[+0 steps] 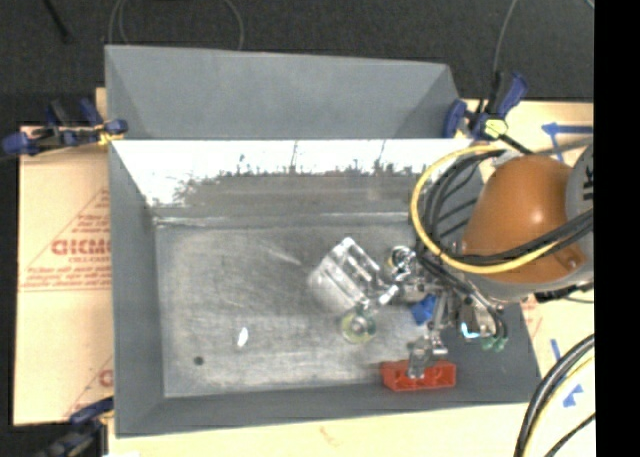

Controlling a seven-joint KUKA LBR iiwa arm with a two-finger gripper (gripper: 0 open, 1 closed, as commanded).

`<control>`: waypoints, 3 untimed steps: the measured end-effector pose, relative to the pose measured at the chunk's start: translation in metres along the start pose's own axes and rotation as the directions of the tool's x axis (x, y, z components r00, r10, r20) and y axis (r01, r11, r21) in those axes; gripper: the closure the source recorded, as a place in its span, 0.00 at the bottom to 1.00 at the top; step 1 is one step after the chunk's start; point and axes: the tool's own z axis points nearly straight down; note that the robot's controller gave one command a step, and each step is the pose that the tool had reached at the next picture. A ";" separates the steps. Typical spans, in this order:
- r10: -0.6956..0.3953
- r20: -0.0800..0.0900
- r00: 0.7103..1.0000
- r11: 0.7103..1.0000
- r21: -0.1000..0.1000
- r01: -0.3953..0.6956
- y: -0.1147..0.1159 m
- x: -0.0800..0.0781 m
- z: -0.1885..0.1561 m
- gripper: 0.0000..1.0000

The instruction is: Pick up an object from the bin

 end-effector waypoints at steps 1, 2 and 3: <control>-0.355 0.032 0.934 0.935 0.012 0.355 -0.022 -0.011 0.081 0.00; -0.336 0.013 0.942 0.942 0.006 0.336 -0.030 -0.005 0.057 0.00; -0.412 0.012 0.911 0.911 0.007 0.412 -0.043 -0.006 0.059 0.00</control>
Offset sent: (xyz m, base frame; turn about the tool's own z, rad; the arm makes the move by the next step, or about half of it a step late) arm 0.0007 -0.0229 -0.0894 -0.3659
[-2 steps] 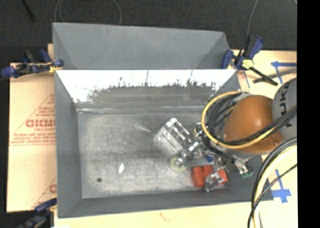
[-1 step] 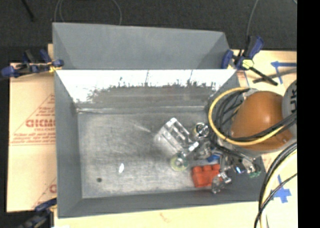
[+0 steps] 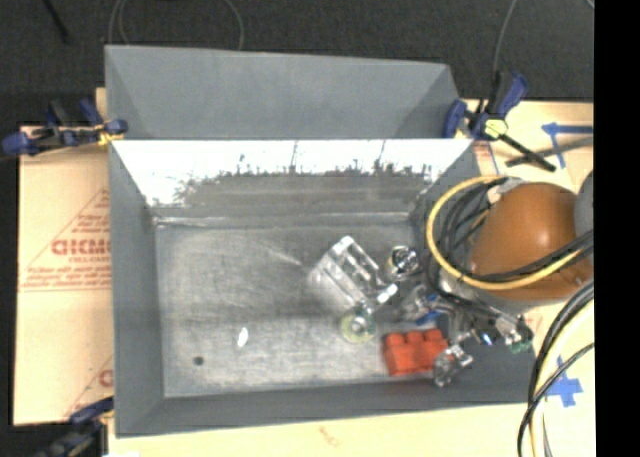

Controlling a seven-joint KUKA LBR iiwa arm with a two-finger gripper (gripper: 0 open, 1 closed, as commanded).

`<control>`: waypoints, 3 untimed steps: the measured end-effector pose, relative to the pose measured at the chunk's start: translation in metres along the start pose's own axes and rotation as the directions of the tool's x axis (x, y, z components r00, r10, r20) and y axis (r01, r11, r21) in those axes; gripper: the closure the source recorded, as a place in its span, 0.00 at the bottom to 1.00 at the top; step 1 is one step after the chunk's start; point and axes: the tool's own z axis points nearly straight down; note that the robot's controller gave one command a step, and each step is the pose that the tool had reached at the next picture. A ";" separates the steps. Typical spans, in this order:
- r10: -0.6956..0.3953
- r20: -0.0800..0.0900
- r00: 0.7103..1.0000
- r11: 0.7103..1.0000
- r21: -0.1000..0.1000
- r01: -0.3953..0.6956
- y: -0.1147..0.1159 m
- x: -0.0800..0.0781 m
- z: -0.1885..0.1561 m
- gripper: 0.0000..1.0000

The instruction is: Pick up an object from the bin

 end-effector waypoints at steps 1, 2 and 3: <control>-0.090 0.019 0.996 0.996 0.015 0.089 0.005 -0.008 0.023 0.00; -0.263 0.015 0.965 0.965 0.016 0.263 0.015 -0.014 0.024 0.00; -0.264 0.016 0.964 0.964 0.014 0.264 0.016 -0.014 0.024 1.00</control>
Offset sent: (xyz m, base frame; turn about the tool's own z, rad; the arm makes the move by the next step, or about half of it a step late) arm -0.0047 0.0092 -0.0304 -0.0920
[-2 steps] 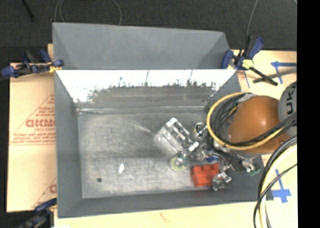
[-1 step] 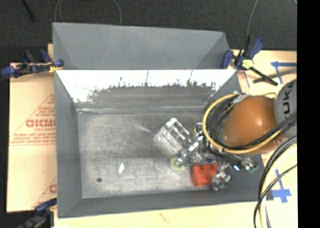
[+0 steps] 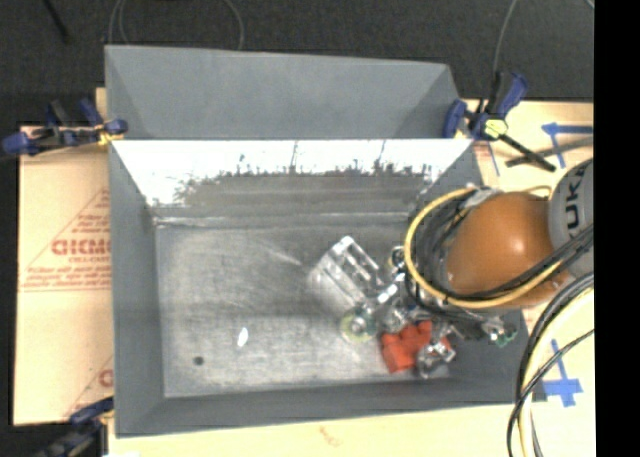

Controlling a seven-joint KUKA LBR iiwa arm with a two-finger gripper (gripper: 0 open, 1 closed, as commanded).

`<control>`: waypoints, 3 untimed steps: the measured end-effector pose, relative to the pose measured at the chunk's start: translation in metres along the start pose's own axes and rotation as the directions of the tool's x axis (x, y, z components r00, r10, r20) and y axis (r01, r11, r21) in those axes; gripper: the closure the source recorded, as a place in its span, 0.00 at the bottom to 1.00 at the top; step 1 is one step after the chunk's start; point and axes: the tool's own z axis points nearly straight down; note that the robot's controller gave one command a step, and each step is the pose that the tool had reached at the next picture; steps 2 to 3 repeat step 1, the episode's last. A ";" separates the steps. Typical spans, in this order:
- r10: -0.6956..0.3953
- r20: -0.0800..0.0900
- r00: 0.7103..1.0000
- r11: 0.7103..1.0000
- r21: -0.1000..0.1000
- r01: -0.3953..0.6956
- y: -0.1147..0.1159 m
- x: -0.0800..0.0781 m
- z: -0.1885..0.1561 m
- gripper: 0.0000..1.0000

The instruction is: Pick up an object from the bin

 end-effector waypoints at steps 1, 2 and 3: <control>0.005 -0.016 1.000 1.000 -0.014 -0.005 -0.003 -0.002 -0.048 1.00; 0.005 -0.016 1.000 1.000 -0.014 -0.005 -0.003 -0.002 -0.048 1.00; 0.005 -0.016 1.000 1.000 -0.014 -0.005 -0.003 -0.002 -0.048 1.00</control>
Offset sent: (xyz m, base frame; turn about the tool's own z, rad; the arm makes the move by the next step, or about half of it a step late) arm 0.0000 0.0002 0.0453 0.0002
